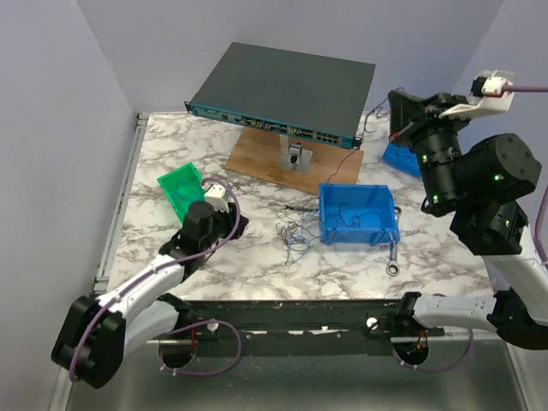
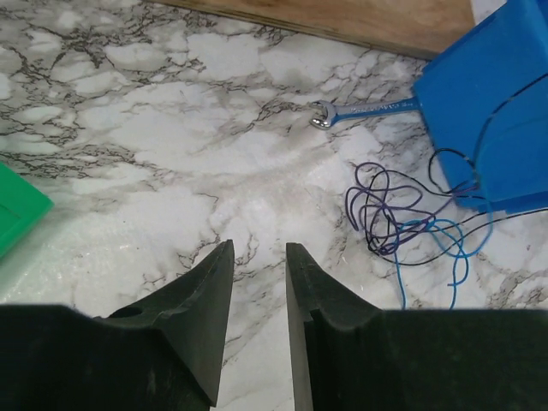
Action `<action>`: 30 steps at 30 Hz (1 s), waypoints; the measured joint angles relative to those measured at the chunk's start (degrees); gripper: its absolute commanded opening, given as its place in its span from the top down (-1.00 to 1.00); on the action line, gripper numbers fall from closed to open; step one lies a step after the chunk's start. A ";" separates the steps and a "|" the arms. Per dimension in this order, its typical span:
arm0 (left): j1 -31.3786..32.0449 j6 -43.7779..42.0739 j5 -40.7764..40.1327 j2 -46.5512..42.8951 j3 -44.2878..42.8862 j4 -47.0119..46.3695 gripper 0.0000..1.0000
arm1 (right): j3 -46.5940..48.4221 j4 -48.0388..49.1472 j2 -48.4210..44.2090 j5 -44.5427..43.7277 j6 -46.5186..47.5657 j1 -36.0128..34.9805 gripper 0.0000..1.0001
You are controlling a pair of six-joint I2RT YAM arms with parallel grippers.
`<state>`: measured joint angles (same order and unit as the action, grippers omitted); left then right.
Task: Untangle the cables
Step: Untie the cable, then place the cable in the bin.
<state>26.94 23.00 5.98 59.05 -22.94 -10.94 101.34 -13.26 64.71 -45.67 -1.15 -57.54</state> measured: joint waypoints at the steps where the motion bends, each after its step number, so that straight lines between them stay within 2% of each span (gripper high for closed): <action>1: 0.00 0.00 -0.20 -1.25 0.74 -0.46 0.46 | -1.75 -0.09 -1.03 -1.07 -0.11 0.02 0.99; 4: 0.00 -0.02 -0.26 -5.77 3.43 -2.23 0.50 | -8.17 -0.55 -4.15 -4.61 -1.18 0.02 0.98; 7: 0.00 -0.02 -0.20 -6.51 4.00 -3.39 0.55 | -14.51 -2.43 -6.32 -7.74 -2.60 0.02 0.99; 12: 0.00 -0.02 -0.20 -6.45 4.00 -3.98 0.60 | -18.12 -7.61 -5.75 -10.64 -5.33 0.02 0.99; 18: -0.07 -0.28 2.36 -5.75 4.00 -5.97 0.10 | -18.16 -12.15 -4.96 -14.10 -7.69 0.02 0.99; 22: 0.00 -0.52 9.09 -1.60 3.98 -9.49 0.04 | -18.16 -15.06 -4.70 -14.82 -9.31 0.02 0.99; 30: 1.77 -0.87 14.78 2.80 2.93 -10.49 0.01 | -18.05 -16.90 -6.23 -15.34 -10.25 0.02 0.99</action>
<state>28.71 22.13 20.75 61.84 -20.01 -21.43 83.29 -30.15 58.48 -61.01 -11.40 -57.52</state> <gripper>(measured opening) 0.494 0.037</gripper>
